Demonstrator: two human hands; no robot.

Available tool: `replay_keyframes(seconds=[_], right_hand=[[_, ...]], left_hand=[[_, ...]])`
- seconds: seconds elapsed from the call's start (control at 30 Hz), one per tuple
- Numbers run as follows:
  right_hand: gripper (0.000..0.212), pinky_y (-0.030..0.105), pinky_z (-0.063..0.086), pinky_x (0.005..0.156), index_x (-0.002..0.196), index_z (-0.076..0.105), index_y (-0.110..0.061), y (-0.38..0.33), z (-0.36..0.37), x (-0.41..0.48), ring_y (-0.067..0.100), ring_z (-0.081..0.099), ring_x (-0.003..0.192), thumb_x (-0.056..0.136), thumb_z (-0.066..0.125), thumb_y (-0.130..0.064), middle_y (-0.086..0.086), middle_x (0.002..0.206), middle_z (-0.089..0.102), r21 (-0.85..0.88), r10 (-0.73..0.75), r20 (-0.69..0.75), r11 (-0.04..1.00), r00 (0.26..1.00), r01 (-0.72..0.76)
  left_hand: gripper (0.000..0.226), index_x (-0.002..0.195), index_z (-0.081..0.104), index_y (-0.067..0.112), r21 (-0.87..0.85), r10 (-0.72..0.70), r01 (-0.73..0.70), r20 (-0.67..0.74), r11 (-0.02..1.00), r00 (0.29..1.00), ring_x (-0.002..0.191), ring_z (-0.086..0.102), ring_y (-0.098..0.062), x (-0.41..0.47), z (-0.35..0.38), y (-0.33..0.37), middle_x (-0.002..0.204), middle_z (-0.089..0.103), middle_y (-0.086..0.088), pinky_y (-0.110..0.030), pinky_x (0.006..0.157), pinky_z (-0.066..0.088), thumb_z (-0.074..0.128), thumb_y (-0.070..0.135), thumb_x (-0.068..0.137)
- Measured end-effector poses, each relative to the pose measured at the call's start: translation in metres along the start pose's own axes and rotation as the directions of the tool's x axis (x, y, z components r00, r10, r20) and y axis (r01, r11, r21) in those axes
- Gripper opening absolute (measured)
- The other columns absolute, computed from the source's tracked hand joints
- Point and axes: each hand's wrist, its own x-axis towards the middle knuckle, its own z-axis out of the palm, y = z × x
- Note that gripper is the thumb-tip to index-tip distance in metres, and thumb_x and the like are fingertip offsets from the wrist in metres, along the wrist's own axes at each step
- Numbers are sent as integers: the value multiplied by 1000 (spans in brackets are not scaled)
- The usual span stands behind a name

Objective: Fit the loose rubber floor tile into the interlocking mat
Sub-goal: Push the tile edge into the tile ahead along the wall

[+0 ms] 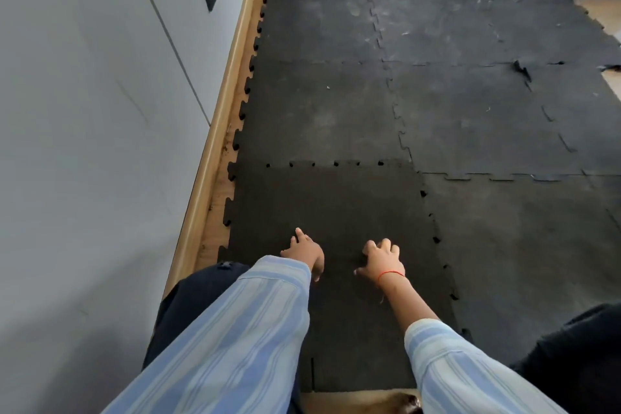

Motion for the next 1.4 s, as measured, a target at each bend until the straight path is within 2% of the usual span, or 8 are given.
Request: replay_keyframes(seconds=[0.23, 0.37, 0.53, 0.63, 0.77, 0.87, 1.0, 1.4], right_hand=[[85, 52, 23, 116, 148, 23, -22, -8, -19, 25, 32, 3, 147, 80, 73, -30, 6, 160, 3, 39, -60, -21, 997, 998, 61], [103, 60, 16, 115, 152, -1, -29, -31, -34, 46, 37, -16, 146, 81, 74, -20, 3, 158, -24, 8, -52, 185, 999, 981, 51], [97, 59, 6, 117, 150, -13, -30, -45, -30, 59, 45, -23, 141, 90, 62, -22, 10, 153, -35, -24, -16, 277, 999, 961, 24], [71, 56, 2, 119, 152, -6, -25, -48, -20, 74, 34, -20, 145, 98, 41, -23, 5, 159, -24, 2, -178, 83, 984, 981, 178], [64, 55, -2, 119, 152, -5, -24, -50, -13, 113, 23, -17, 147, 100, 32, -36, 0, 160, -18, -20, -297, -120, 955, 947, 297], [86, 54, -1, 118, 152, -6, -21, -49, -25, 135, 22, -16, 147, 91, 42, -58, 0, 160, -17, -44, -309, -146, 951, 940, 306], [136, 54, -2, 117, 151, -13, -19, -42, -58, 163, 21, -19, 147, 57, 63, -80, 2, 160, -19, -64, -262, -111, 965, 959, 256], [146, 60, 8, 117, 151, -9, -25, -45, -69, 165, 28, 3, 149, 41, 67, -85, 6, 162, 0, -196, -220, -78, 960, 972, 201]], left_hand=[[78, 145, 33, 13, -35, -109, 114, 132, 993, 985, 131, 40, -39, -10, -33, 11, 159, 11, -15, -45, 105, 40, 75, 29, 81], [51, 122, 56, 10, -86, -162, 191, 270, 978, 949, 107, 56, -33, -16, -66, 24, 112, 56, -12, -43, 84, 49, 78, 17, 77], [90, 152, 4, 11, -70, -261, 289, 273, 955, 926, 141, 24, -37, -18, -57, 35, 159, -3, -14, -46, 110, 31, 67, 18, 87], [65, 149, 24, 12, -118, -181, 208, 206, 971, 962, 135, 35, -36, -8, -61, 30, 156, 19, -17, -47, 107, 35, 55, 20, 93], [40, 130, 48, 10, -215, -131, 63, -314, 975, 940, 114, 55, -30, 26, -76, -6, 127, 56, -13, -39, 85, 44, 56, 23, 93], [92, 151, 10, 12, -179, -121, 24, -557, 984, 822, 143, 23, -30, 58, -92, -44, 157, 20, -14, -49, 111, 29, 68, 38, 85], [139, 149, -18, 13, -84, -97, 70, -397, 994, 913, 144, -17, -30, 92, -117, -90, 157, -24, -7, -60, 112, 4, 74, 67, 60], [145, 149, -19, 18, -63, 22, -51, -399, 997, 917, 144, -18, -26, 114, -106, -122, 159, -18, -2, -57, 113, 11, 72, 75, 52]])
